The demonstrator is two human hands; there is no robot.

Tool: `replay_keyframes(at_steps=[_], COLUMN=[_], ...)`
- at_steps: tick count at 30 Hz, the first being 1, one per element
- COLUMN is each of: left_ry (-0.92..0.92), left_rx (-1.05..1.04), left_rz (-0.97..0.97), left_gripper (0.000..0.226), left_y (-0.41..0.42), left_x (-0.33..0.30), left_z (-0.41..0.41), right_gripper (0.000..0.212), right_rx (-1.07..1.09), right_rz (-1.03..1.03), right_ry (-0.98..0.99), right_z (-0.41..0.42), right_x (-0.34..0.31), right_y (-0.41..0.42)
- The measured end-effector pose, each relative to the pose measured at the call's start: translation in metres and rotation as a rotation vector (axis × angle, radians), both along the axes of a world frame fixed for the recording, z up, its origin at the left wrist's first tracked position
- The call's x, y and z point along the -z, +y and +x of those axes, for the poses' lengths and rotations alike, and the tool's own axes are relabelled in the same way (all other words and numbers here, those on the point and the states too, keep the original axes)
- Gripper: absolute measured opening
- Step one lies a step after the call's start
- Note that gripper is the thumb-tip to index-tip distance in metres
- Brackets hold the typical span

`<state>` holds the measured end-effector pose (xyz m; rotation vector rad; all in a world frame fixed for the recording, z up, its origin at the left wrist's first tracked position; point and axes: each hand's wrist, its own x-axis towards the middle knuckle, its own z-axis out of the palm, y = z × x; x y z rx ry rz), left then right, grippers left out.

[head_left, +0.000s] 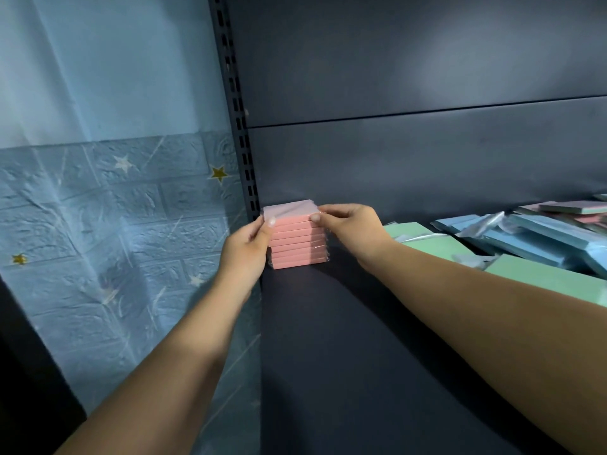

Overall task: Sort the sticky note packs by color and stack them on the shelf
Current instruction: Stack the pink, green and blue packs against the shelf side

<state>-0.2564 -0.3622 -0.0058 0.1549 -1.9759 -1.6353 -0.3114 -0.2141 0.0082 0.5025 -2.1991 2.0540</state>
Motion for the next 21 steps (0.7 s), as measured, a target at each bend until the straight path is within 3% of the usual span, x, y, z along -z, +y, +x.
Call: replay_keyframes(at_steps=[4,7,8,9,11,13,16,21], left_ry=[-0.017,-0.055,-0.061,-0.061,-0.036,0.014,-0.002,-0.118], left_rx=[-0.003,-0.012,-0.016,-0.043,-0.151,-0.236,-0.268,-0.245], left_rz=[0.012,0.013,0.000,-0.018,-0.129,-0.297,-0.473,-0.678], left_gripper=[0.042,0.075,0.079,0.070,0.044,0.035,0.028,0.028], left_y=[0.001,0.002,0.001,0.005,0.009,0.016,0.038,0.107], left_x=[0.000,-0.004,-0.008,-0.015,-0.028,-0.041,-0.057,-0.062], left_z=[0.000,0.008,0.011,0.019,0.031,0.042,0.060,0.096], right_gripper=[0.006,0.013,0.012,0.010,0.014,0.028,0.026,0.039], right_rx=[-0.015,0.080,0.121,0.143,0.133,0.146,0.141,0.112], right_rz=[0.012,0.048,0.129,0.242,0.497,0.658,0.736,0.879], right_ry=[-0.003,0.001,0.015,0.035,0.086,0.168,0.244,0.306], right_z=[-0.001,-0.004,-0.004,-0.004,0.002,0.008,0.016,0.032], right_x=[-0.001,-0.013,-0.022,-0.032,-0.053,-0.065,-0.068,-0.060], right_y=[0.001,0.011,0.018,0.026,0.048,0.071,0.105,0.163])
